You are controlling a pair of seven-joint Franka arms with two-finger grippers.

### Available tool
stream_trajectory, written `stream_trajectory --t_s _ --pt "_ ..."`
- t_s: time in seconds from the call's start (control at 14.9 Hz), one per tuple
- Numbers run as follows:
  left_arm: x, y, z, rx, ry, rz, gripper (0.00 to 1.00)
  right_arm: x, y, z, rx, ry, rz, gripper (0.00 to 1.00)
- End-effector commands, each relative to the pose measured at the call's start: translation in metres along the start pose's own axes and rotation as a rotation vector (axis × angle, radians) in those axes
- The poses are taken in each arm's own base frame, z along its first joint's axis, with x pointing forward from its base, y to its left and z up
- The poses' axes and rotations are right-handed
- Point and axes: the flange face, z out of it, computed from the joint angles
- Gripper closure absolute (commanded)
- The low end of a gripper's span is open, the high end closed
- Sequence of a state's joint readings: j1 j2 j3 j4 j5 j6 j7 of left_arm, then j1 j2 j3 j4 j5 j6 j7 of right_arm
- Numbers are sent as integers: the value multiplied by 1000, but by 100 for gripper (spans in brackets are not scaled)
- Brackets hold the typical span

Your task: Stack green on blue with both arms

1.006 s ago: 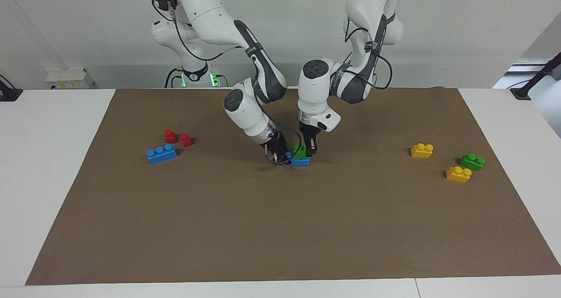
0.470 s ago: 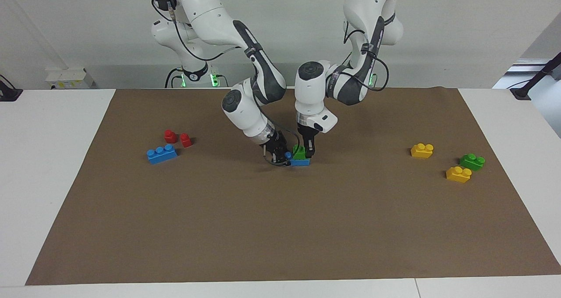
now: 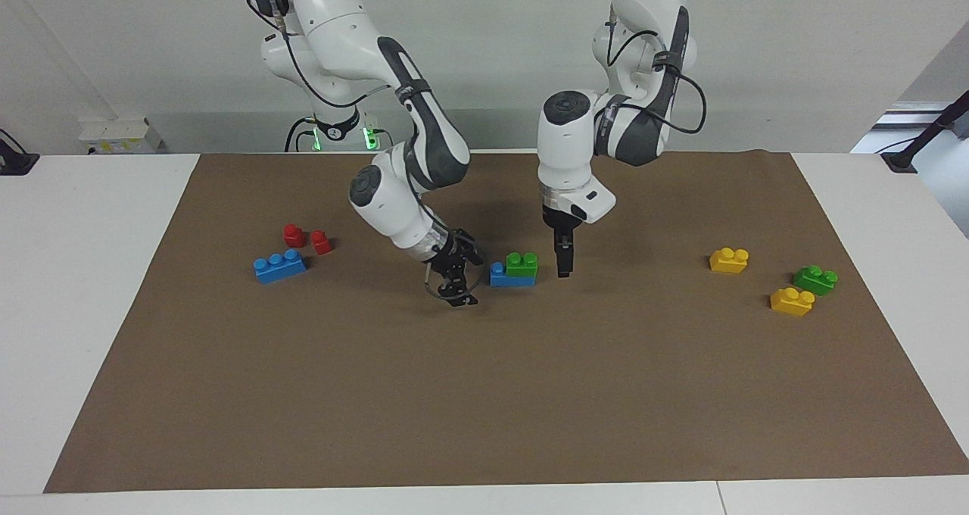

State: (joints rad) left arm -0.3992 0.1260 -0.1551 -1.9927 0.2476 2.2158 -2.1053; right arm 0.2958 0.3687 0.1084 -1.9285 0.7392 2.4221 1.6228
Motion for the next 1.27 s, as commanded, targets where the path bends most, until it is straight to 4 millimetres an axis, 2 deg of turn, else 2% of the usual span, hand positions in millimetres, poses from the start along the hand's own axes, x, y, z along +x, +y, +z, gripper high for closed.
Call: stream_trajectory --t_s 0.0,0.07,0.2,0.34,0.47,0.6,0.74,0.94,1.07,1.21 --pt "45 8 -31 -3 17 43 0 35 -22 -67 -33 -27 -114 0" --pt "58 14 -41 3 9 82 0 47 -25 -86 -49 -4 -213 0" --pt "95 30 -55 22 -11 155 0 87 -35 -138 -81 70 -404 0" --pt "138 42 -65 26 -16 226 0 107 -36 -189 -130 126 -657 0" --pt "176 45 -78 12 -34 318 0 131 -42 -239 -206 168 -836 0" --pt "210 44 -85 0 -39 448 0 144 -40 -282 -267 183 -1000 0" --pt "235 46 -92 15 -39 626 0 138 -29 -319 -334 252 -1184 0" --pt "257 48 -105 26 -70 885 0 120 -11 -364 -386 367 -1384 0" --pt "271 47 -114 37 -92 1050 0 104 6 -387 -402 386 -1463 0" --pt "276 46 -127 43 -130 1197 0 89 20 -399 -421 396 -1514 0"
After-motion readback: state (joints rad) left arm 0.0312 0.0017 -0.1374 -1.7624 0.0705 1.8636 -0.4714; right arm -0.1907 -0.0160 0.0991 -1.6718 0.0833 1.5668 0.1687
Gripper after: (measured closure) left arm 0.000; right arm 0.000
